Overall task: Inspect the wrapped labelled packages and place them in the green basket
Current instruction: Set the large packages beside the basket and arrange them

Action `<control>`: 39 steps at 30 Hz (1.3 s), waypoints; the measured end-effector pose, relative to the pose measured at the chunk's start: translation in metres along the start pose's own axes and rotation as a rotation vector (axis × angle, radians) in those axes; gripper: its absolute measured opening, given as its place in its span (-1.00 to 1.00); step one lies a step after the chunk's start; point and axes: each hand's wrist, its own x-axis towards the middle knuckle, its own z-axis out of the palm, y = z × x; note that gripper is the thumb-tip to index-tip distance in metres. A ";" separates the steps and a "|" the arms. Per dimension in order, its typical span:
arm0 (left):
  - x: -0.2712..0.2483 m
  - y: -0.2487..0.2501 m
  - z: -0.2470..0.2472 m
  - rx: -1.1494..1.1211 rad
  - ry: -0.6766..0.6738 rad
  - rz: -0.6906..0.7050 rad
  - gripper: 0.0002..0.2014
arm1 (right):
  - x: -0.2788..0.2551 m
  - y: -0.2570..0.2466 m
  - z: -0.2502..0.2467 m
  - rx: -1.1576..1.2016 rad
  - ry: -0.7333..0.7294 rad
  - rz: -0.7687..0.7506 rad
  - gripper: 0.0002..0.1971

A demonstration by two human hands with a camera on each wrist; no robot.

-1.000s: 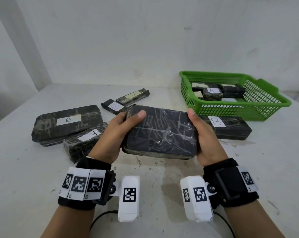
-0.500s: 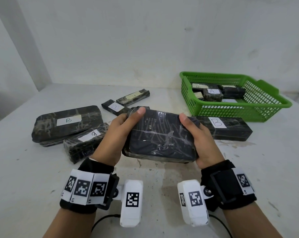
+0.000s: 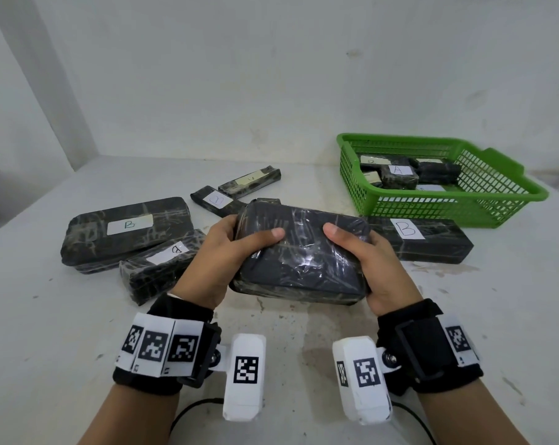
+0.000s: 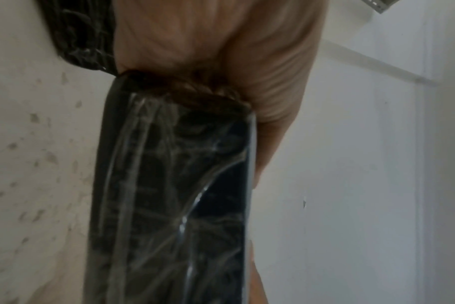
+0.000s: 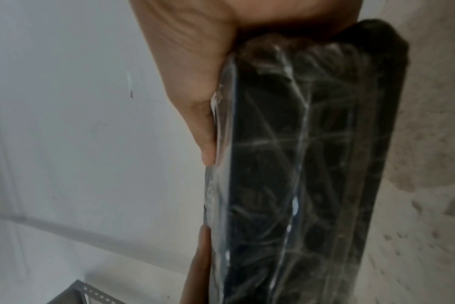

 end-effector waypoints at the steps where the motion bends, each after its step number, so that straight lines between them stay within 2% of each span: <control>1: 0.001 -0.001 0.000 -0.003 0.006 0.009 -0.39 | 0.000 0.000 0.001 -0.014 0.001 -0.001 -0.36; 4: 0.003 -0.004 -0.001 -0.021 0.025 0.027 -0.42 | -0.003 -0.001 0.000 -0.083 -0.031 -0.001 -0.25; 6: 0.003 -0.005 0.000 -0.045 0.029 0.033 -0.51 | -0.005 -0.003 -0.001 -0.102 -0.077 -0.006 -0.17; 9: 0.004 -0.005 0.000 -0.085 0.020 0.016 -0.63 | -0.005 -0.004 -0.002 -0.112 -0.075 -0.026 -0.20; 14: 0.003 -0.002 -0.005 -0.108 -0.083 0.011 -0.53 | -0.003 -0.006 -0.003 -0.071 -0.039 -0.041 -0.26; 18: 0.005 -0.005 -0.003 -0.111 -0.065 0.047 -0.48 | -0.001 -0.005 -0.004 -0.096 -0.011 -0.076 -0.14; 23: 0.006 -0.006 -0.006 -0.145 -0.048 0.042 -0.45 | -0.002 -0.007 -0.008 -0.113 -0.113 -0.101 -0.09; 28: 0.004 -0.004 -0.008 -0.091 -0.126 0.056 -0.46 | 0.003 -0.002 -0.009 -0.068 -0.050 -0.121 -0.12; 31: 0.007 -0.006 -0.008 -0.056 -0.084 0.064 -0.41 | 0.003 -0.001 -0.010 -0.083 -0.052 -0.130 -0.10; 35: 0.008 -0.007 -0.008 -0.083 -0.063 0.052 -0.37 | 0.000 -0.003 -0.010 -0.103 -0.145 -0.135 -0.06; 39: 0.007 -0.005 -0.008 -0.112 -0.071 0.069 -0.32 | 0.001 -0.002 -0.010 -0.147 -0.116 -0.189 0.03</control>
